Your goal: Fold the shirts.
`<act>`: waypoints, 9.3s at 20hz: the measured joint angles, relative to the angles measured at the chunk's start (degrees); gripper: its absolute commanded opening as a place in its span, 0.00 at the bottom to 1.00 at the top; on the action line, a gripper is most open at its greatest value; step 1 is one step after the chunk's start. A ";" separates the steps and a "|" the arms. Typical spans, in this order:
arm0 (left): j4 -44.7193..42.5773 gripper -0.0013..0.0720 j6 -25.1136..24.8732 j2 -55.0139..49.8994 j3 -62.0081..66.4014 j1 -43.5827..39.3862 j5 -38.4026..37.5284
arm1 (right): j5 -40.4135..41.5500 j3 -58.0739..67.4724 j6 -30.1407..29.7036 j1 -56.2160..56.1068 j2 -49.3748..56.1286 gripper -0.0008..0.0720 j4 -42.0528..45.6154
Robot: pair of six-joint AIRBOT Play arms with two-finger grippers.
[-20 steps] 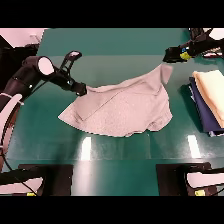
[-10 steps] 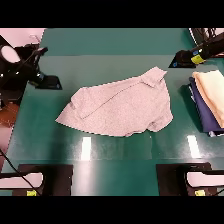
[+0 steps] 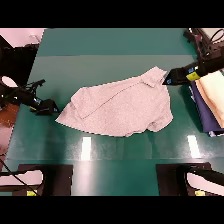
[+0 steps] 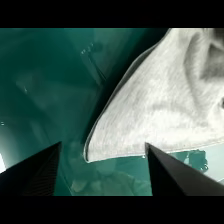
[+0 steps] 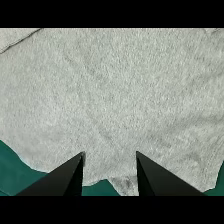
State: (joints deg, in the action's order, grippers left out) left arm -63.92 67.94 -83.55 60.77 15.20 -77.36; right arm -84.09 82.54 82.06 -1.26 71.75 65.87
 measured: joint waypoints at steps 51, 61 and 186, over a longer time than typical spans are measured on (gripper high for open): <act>5.38 0.05 5.49 14.99 13.20 -6.03 -1.95 | 12.46 -30.71 11.80 9.55 -26.58 0.02 4.68; 13.16 0.04 12.57 23.19 51.43 -6.03 0.37 | 10.43 12.72 7.87 14.71 -25.42 0.02 5.64; -1.31 0.05 6.95 28.28 -10.12 -11.56 2.97 | 4.17 -44.22 -5.99 23.43 -35.82 0.02 2.16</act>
State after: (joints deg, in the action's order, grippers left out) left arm -65.23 74.89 -55.27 50.65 3.64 -74.39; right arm -79.92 38.33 76.07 22.17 35.92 68.03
